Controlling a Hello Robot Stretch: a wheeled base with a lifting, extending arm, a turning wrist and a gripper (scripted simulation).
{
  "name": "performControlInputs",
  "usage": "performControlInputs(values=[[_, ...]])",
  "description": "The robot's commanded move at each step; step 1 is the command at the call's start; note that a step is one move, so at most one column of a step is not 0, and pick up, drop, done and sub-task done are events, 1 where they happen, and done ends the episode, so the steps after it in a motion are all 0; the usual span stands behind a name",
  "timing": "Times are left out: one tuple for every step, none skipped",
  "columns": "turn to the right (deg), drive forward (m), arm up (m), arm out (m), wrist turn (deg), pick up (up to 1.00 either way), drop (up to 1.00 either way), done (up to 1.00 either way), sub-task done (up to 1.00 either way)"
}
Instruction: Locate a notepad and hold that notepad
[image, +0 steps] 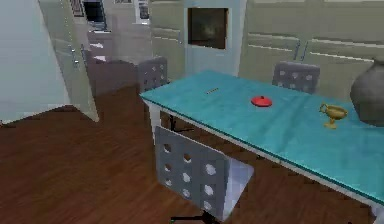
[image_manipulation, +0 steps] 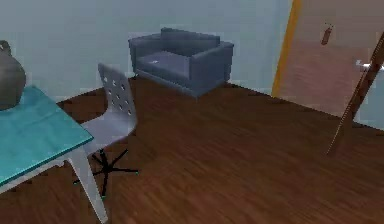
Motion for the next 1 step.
performControlInputs(values=[[36.0, 0.00, 0.00, 0.00, 0.0, 0.00, 0.00, 0.00, 0.00]])
